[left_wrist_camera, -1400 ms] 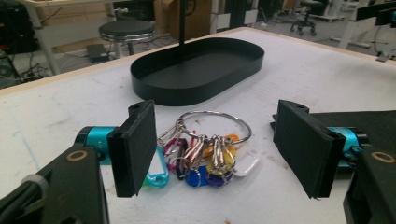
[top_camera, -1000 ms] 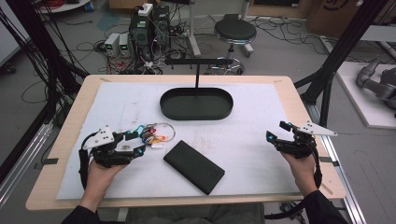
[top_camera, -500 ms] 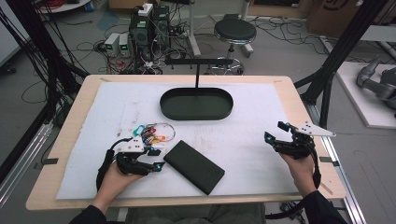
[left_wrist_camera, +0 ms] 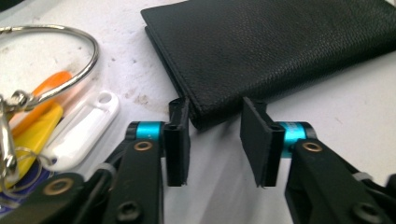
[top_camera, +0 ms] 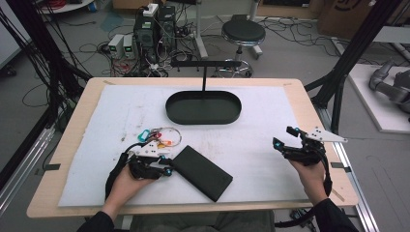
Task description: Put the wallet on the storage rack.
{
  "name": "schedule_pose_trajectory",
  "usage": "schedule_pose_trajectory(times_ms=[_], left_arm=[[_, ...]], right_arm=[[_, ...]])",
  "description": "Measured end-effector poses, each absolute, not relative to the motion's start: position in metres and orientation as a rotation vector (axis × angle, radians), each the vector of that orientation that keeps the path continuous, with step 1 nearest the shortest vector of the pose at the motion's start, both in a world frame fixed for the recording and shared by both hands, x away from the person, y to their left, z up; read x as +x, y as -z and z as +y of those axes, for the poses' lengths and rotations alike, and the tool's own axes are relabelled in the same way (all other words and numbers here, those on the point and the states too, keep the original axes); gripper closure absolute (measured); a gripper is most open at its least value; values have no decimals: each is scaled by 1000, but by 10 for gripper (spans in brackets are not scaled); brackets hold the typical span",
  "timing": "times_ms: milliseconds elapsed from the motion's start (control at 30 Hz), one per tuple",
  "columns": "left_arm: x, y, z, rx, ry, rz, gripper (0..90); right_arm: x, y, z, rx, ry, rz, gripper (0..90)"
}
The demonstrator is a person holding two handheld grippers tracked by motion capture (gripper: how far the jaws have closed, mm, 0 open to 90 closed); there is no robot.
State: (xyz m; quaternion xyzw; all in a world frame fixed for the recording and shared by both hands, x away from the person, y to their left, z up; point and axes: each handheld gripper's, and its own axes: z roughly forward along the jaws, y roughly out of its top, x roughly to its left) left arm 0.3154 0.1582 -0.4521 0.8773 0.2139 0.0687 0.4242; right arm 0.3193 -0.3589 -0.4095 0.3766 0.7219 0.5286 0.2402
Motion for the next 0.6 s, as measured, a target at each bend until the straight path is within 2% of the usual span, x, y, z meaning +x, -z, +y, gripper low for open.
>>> schedule_pose_trajectory(times_ms=[233, 400, 433, 600], left_arm=[[306, 450, 162, 2158, -171, 599, 782], [303, 447, 160, 2133, -137, 640, 831], [302, 446, 159, 2131, -135, 647, 877], [296, 445, 150, 2135, -112, 615, 900]], right_arm=[[318, 409, -358, 1030, -1452, 1971, 214], [316, 408, -354, 1006, -1471, 1979, 215], [313, 407, -349, 989, -1485, 1986, 215], [302, 406, -335, 930, -1531, 2004, 216]])
